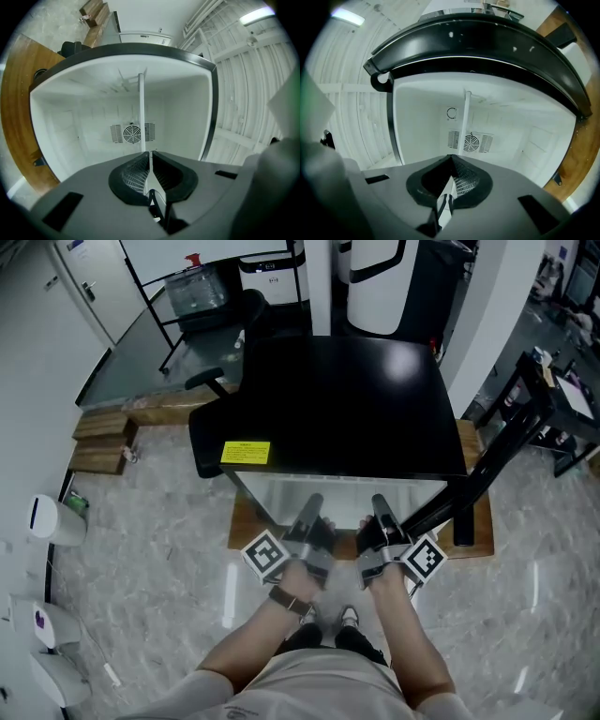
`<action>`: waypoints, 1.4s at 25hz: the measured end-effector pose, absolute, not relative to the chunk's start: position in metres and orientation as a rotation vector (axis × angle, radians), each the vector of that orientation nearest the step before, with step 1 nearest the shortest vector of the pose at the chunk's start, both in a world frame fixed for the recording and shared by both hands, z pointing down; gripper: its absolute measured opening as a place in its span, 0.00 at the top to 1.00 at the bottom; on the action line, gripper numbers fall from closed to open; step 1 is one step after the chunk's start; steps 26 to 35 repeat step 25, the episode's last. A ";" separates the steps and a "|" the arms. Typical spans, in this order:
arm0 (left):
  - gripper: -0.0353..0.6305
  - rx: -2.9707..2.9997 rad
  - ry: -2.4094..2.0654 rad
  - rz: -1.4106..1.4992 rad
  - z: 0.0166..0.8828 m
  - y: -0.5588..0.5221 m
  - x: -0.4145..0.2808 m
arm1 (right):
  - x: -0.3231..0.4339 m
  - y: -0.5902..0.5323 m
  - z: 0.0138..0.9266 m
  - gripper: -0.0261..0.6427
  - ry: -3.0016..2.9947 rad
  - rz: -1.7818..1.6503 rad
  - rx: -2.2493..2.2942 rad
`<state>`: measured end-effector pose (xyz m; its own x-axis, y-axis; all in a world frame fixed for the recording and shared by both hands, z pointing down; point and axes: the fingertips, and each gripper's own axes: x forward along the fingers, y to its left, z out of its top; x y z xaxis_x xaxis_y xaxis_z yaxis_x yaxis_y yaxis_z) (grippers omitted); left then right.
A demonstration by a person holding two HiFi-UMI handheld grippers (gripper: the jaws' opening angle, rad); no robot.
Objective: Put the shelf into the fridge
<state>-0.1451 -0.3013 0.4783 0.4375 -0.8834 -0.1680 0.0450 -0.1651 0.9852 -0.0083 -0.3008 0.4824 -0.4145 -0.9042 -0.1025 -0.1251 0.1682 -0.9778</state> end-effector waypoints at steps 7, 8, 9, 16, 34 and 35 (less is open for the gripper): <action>0.92 1.539 -0.759 -0.966 0.465 -0.277 -0.137 | -0.006 -0.283 0.472 0.93 1.741 -1.317 -0.981; 0.92 1.542 -0.759 -0.966 0.464 -0.276 -0.136 | -0.006 -0.282 0.470 0.93 1.742 -1.316 -0.978; 0.92 1.545 -0.756 -0.967 0.462 -0.275 -0.135 | -0.006 -0.281 0.468 0.93 1.745 -1.316 -0.974; 0.92 1.568 -0.775 -0.948 0.457 -0.270 -0.134 | -0.010 -0.278 0.461 0.93 1.763 -1.317 -0.958; 0.93 1.579 -0.755 -0.978 0.446 -0.267 -0.137 | -0.017 -0.276 0.452 0.93 1.760 -1.317 -0.930; 0.93 1.579 -0.755 -0.978 0.446 -0.267 -0.137 | -0.017 -0.276 0.452 0.93 1.760 -1.317 -0.930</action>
